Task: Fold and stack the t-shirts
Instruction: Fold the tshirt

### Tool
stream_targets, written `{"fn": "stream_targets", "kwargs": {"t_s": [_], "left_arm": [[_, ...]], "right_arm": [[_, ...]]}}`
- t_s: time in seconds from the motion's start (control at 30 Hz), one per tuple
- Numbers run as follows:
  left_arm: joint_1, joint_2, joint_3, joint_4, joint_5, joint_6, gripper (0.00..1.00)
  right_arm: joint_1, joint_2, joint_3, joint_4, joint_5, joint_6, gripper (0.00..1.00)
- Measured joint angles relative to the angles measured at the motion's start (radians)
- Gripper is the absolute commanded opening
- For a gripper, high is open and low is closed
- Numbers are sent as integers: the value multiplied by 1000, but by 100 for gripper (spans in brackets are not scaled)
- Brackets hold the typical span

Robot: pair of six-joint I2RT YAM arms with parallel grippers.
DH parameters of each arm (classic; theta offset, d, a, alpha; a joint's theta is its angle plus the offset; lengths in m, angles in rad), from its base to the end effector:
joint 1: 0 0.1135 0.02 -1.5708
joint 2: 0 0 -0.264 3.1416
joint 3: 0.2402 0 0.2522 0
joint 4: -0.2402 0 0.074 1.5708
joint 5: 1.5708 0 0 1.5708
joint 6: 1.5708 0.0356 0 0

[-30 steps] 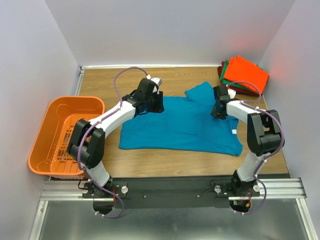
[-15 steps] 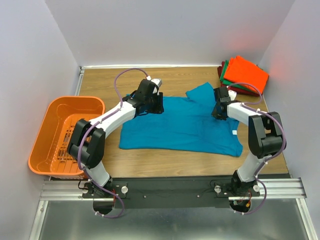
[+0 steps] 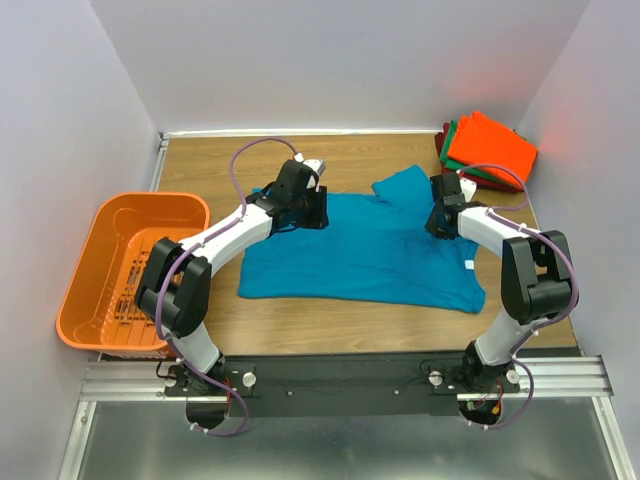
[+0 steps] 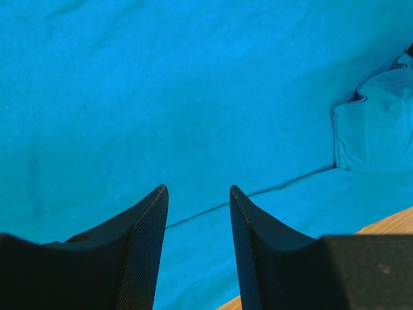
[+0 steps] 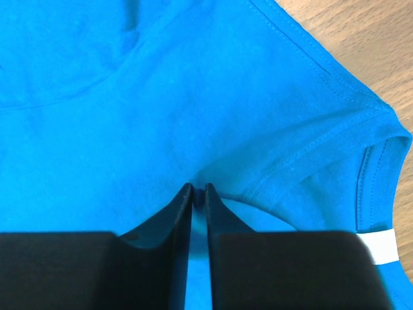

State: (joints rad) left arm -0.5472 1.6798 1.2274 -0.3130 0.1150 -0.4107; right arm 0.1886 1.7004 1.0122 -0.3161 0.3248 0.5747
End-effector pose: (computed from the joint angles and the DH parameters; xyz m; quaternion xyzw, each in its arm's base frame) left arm 0.3174 -0.1981 0.2470 0.0851 0.9148 -0.2272 0.3229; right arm 0.3354 0.0524 0.1751 0.2261 0.9212 -0.0414 0.3138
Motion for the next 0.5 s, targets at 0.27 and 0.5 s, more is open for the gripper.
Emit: {"fn": "stream_targets", "kwargs": {"t_s": [0.27, 0.5], "left_arm": [[-5, 0, -1, 0, 0, 0, 50], [-5, 0, -1, 0, 0, 0, 50]], "right_arm": [[0, 0, 0, 0, 0, -1, 23], [0, 0, 0, 0, 0, -3, 27]]}}
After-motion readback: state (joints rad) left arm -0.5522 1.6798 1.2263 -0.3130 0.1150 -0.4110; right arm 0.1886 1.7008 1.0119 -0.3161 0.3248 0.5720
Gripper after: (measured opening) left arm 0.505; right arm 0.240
